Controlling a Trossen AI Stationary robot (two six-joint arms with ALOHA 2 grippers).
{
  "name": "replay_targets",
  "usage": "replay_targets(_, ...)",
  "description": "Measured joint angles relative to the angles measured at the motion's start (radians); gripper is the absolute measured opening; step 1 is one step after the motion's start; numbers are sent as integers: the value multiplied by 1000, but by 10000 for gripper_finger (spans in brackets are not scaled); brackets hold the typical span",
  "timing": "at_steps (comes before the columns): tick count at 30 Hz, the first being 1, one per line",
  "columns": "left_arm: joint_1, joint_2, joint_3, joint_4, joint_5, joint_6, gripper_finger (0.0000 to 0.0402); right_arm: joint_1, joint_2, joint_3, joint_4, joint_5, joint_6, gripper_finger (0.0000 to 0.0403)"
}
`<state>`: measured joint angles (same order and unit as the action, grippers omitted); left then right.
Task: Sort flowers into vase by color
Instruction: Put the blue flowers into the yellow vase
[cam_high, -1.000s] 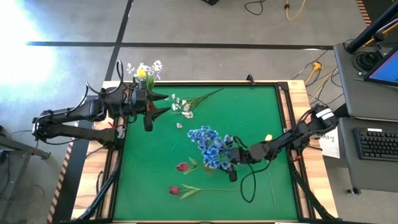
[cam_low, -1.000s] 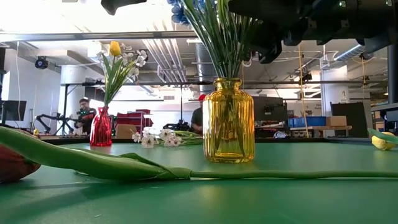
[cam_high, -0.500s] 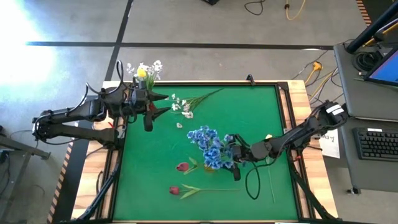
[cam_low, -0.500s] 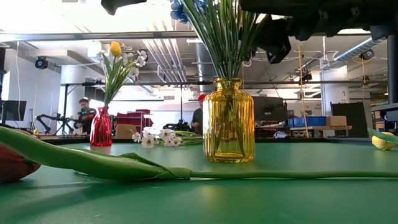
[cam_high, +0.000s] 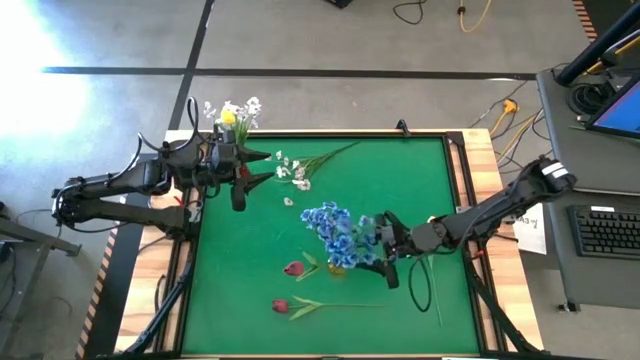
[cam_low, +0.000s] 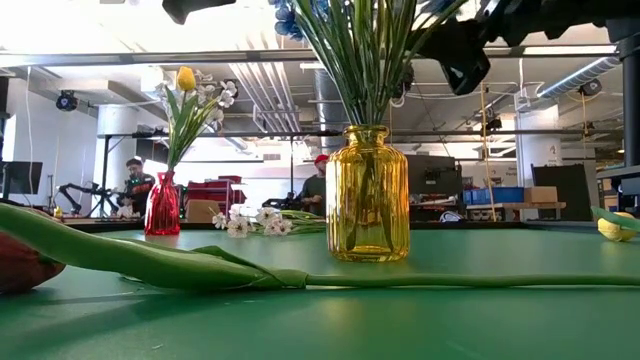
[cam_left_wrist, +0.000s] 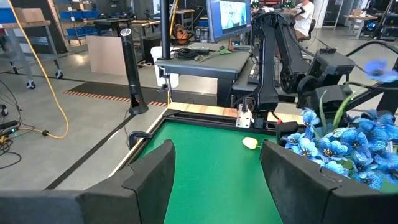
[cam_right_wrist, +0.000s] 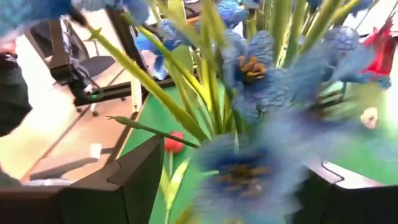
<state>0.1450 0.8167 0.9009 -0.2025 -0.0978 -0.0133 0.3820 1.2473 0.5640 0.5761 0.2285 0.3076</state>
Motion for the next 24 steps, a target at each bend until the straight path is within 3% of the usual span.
replay_targets(16,0,0,0,0,0,0,221,0,-103,5,-235,-128,220,256)
replay_targets(24,0,0,0,2,0,0,221,0,-199,5,-288,-132,267,256)
